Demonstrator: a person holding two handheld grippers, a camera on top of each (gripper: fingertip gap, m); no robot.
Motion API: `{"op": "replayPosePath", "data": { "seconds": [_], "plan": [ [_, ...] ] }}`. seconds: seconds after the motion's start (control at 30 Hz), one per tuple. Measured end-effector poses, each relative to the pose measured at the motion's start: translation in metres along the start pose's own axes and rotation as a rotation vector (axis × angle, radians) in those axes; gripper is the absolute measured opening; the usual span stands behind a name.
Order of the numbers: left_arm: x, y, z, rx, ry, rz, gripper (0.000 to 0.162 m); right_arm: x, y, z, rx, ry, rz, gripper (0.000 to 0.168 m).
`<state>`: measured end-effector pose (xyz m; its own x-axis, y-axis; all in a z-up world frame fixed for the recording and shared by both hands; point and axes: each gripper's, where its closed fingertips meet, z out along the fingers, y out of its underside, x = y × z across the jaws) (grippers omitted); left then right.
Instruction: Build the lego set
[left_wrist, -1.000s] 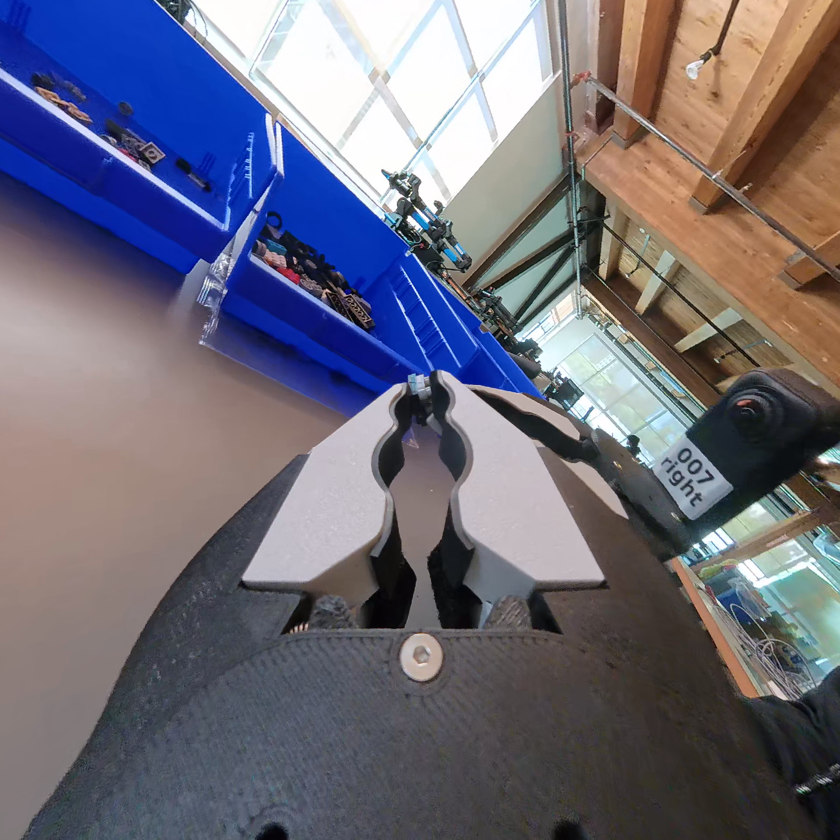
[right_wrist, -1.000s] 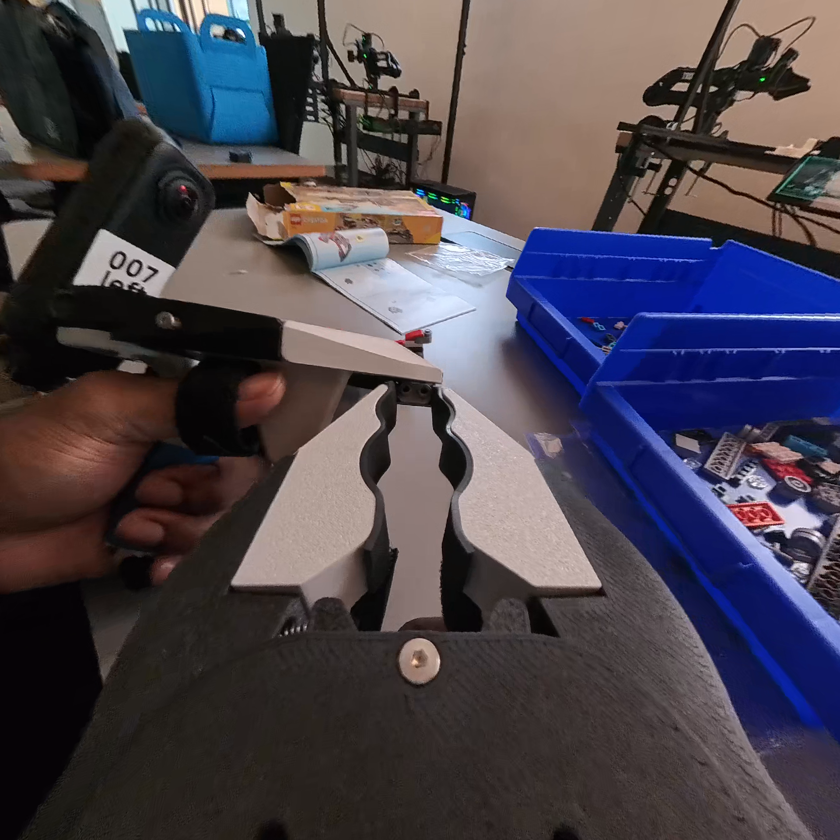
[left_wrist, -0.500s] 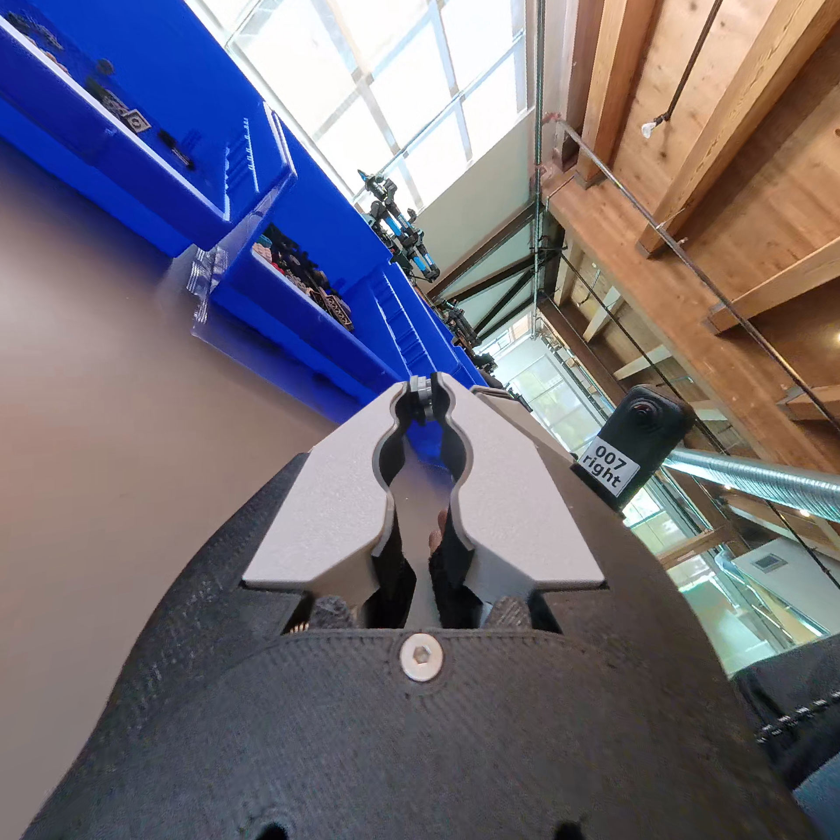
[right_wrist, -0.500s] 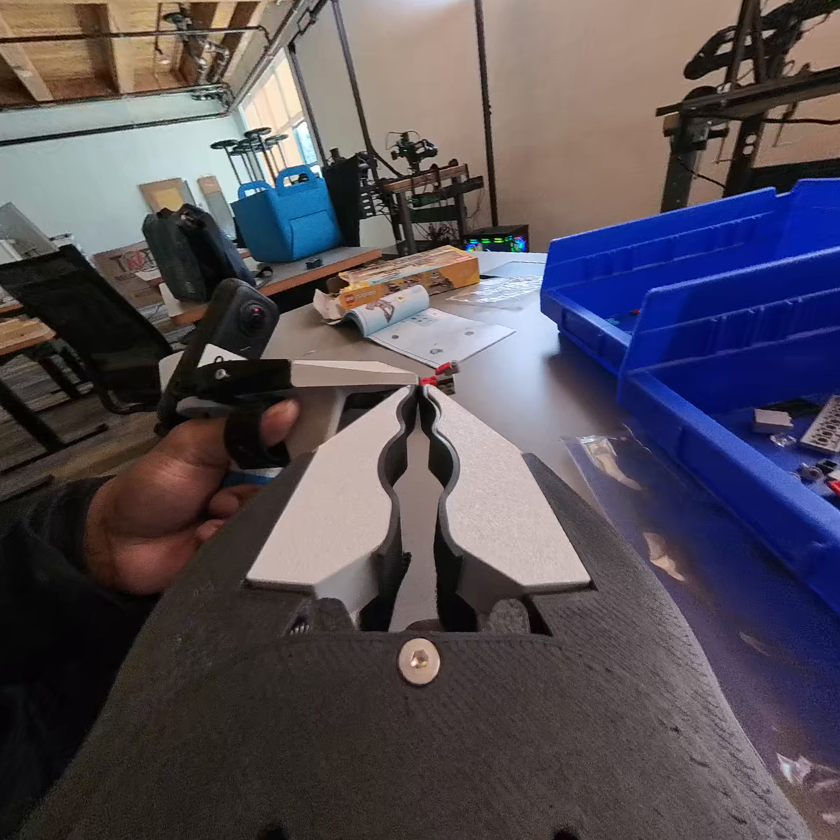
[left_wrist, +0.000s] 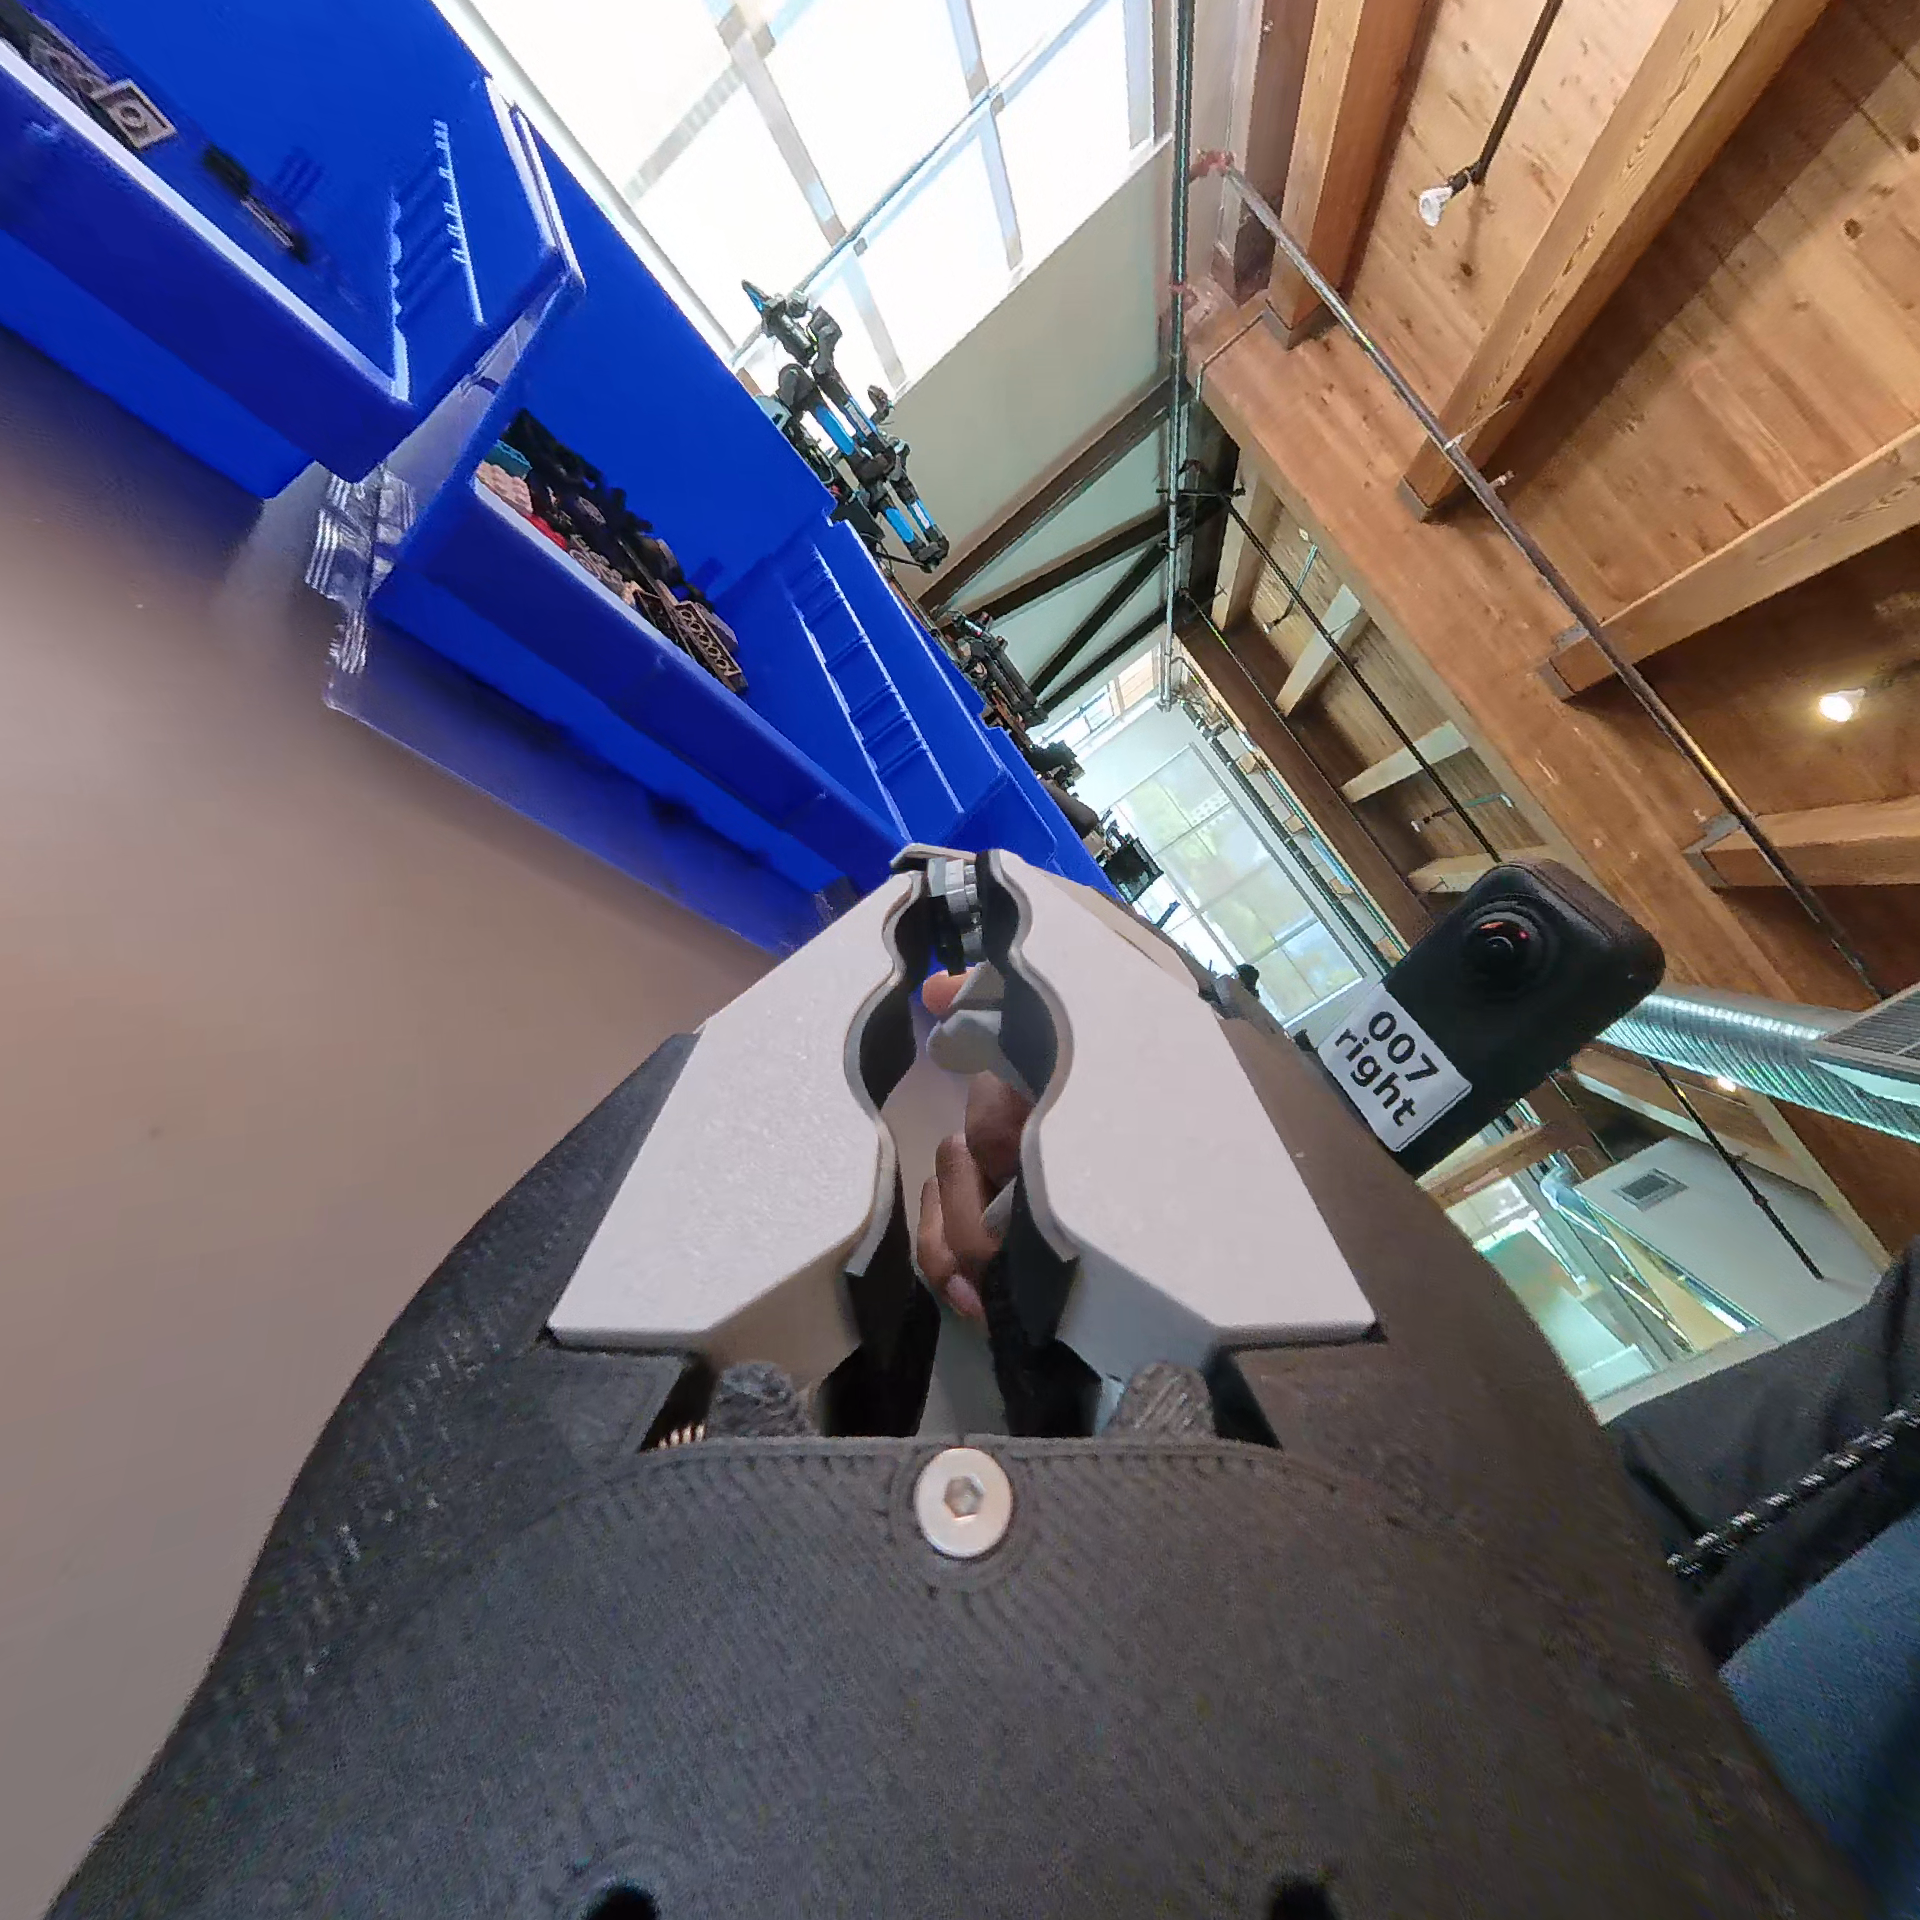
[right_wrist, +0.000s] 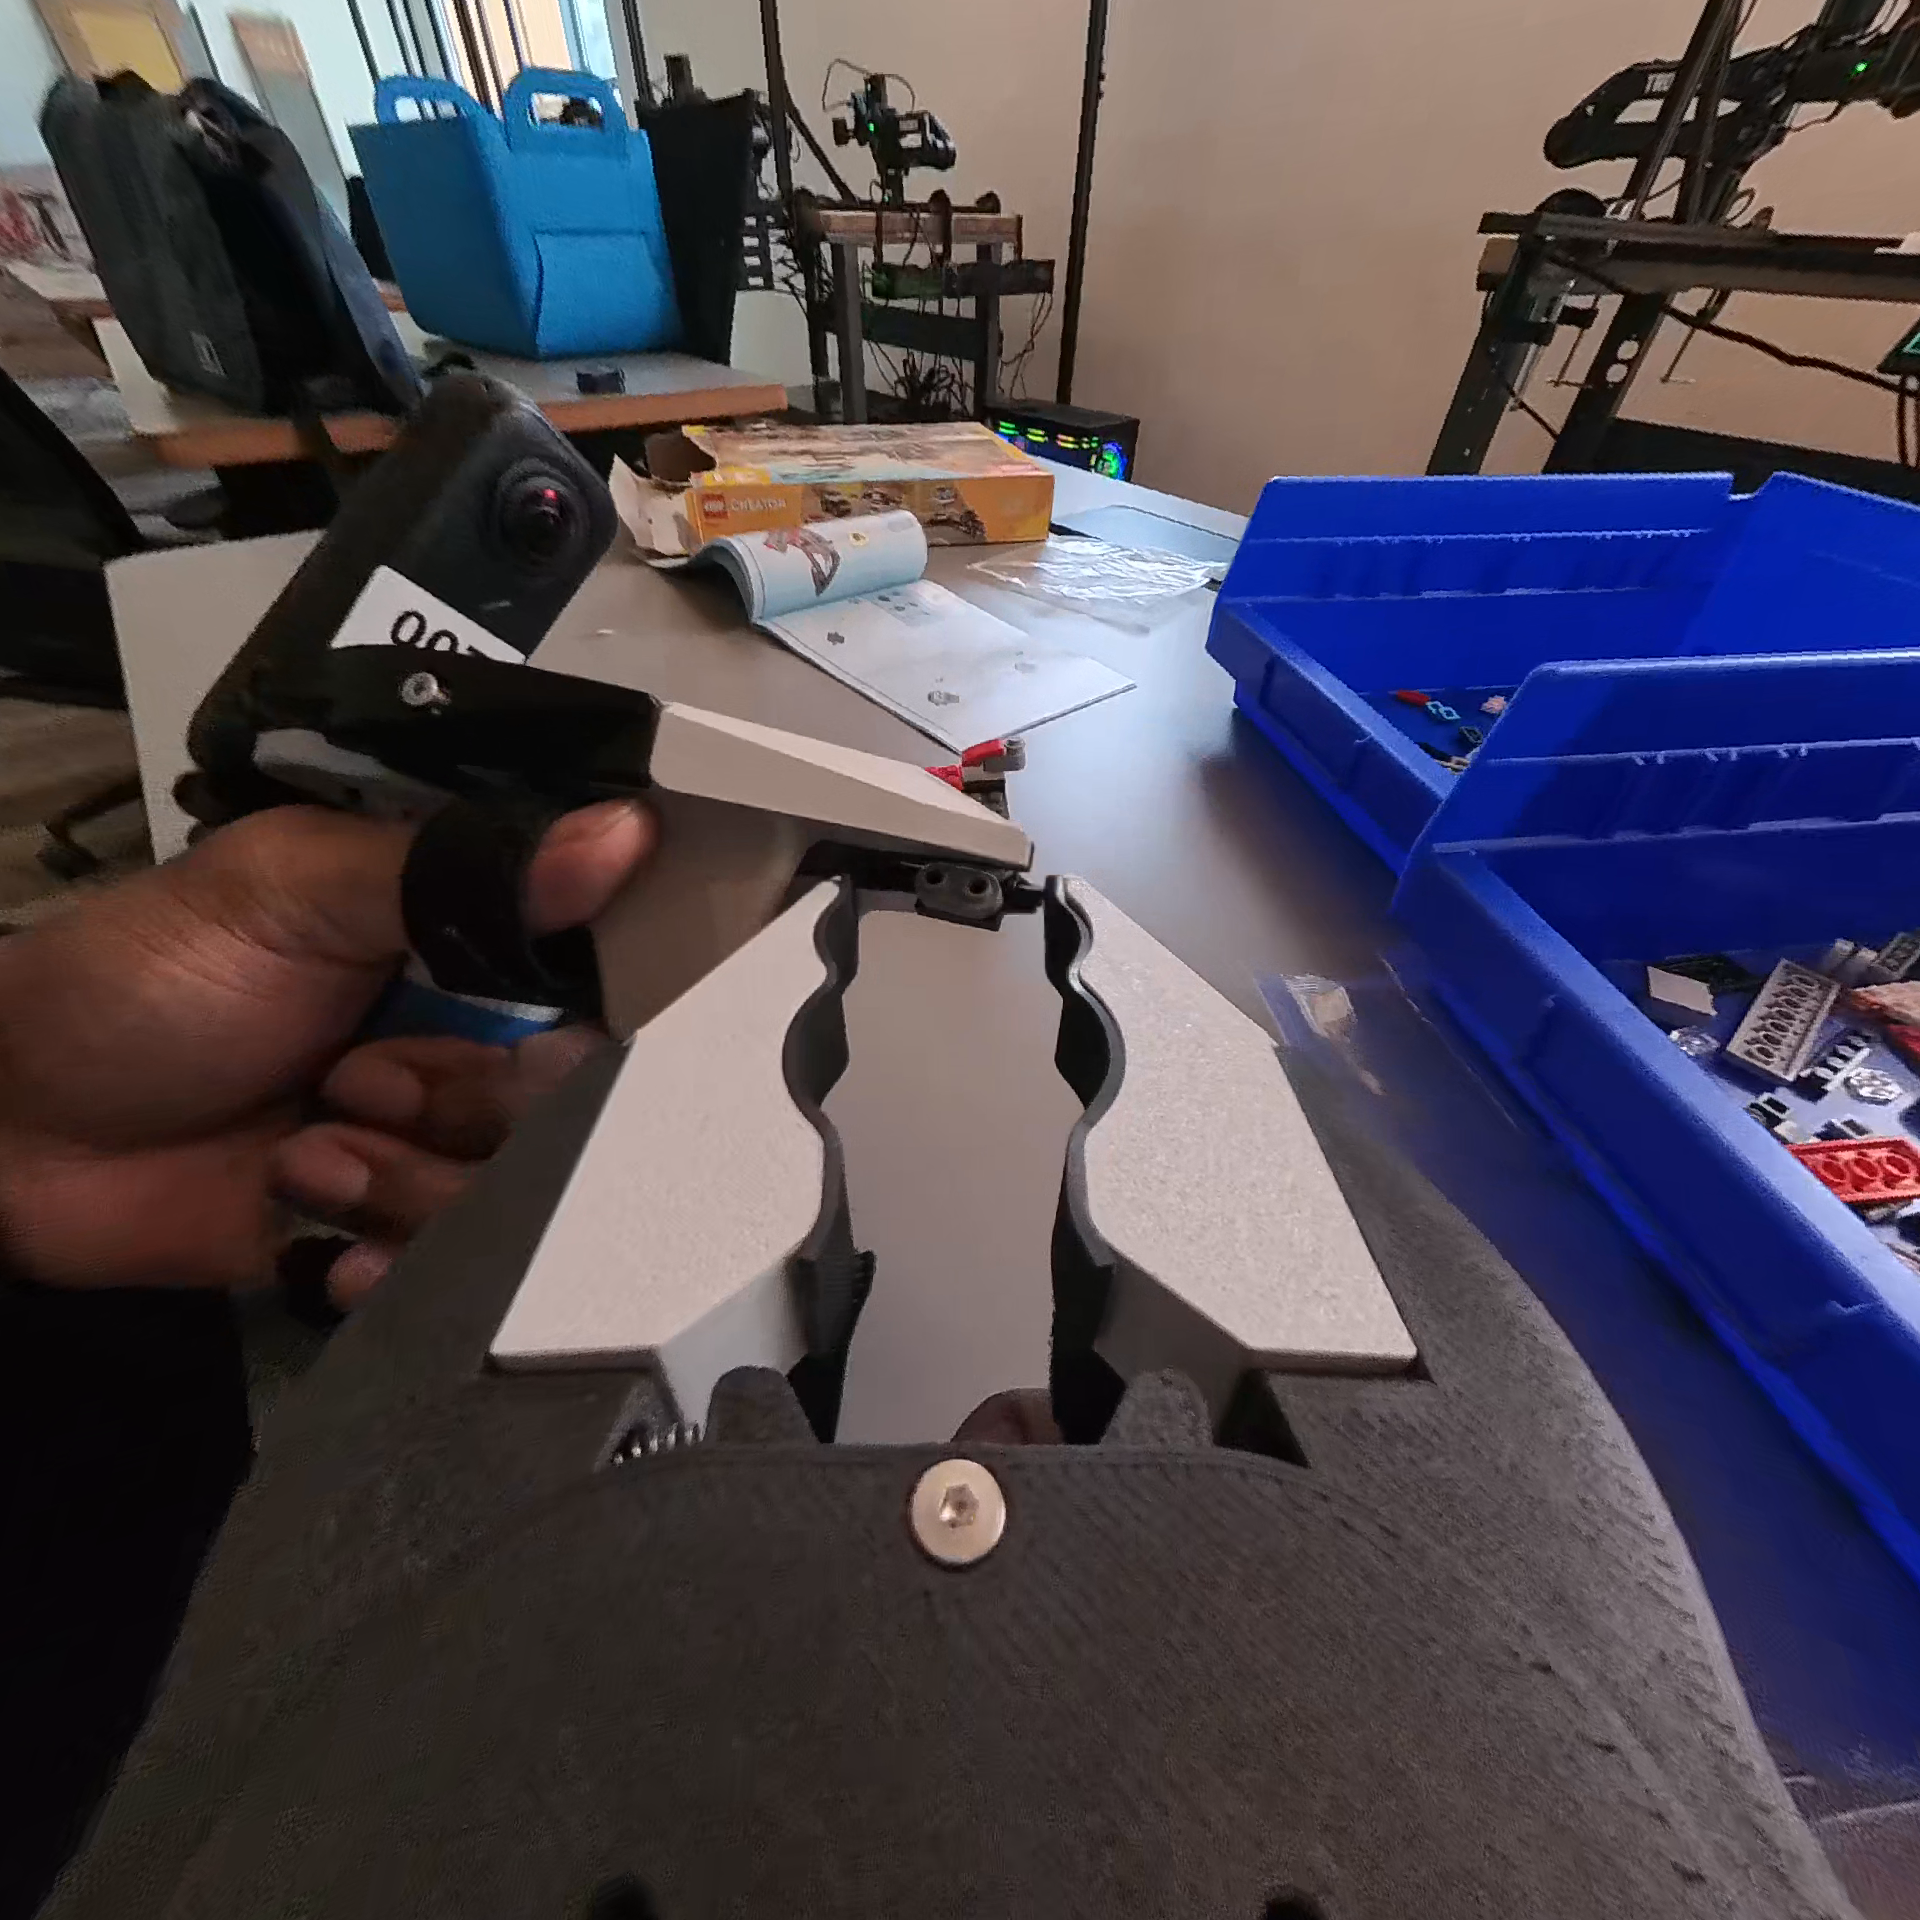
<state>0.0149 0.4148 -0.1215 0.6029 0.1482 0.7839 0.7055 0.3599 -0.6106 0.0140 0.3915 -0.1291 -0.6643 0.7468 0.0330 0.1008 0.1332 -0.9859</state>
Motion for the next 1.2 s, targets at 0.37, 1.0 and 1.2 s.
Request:
{"op": "replayPosePath", "data": {
  "seconds": [0.37,1.0,1.2],
  "plan": [
    [-0.004,-0.001,-0.001,0.009,-0.020,-0.008,0.016,0.011,0.002,-0.005,-0.012,0.030,-0.004,0.025],
    [-0.004,0.000,-0.001,0.000,-0.015,-0.014,0.017,0.011,0.003,-0.007,-0.007,-0.013,0.025,0.025],
    [-0.005,0.002,0.000,-0.017,-0.018,-0.027,0.016,-0.003,0.008,-0.011,-0.027,-0.141,-0.092,0.025]
  ]
}}
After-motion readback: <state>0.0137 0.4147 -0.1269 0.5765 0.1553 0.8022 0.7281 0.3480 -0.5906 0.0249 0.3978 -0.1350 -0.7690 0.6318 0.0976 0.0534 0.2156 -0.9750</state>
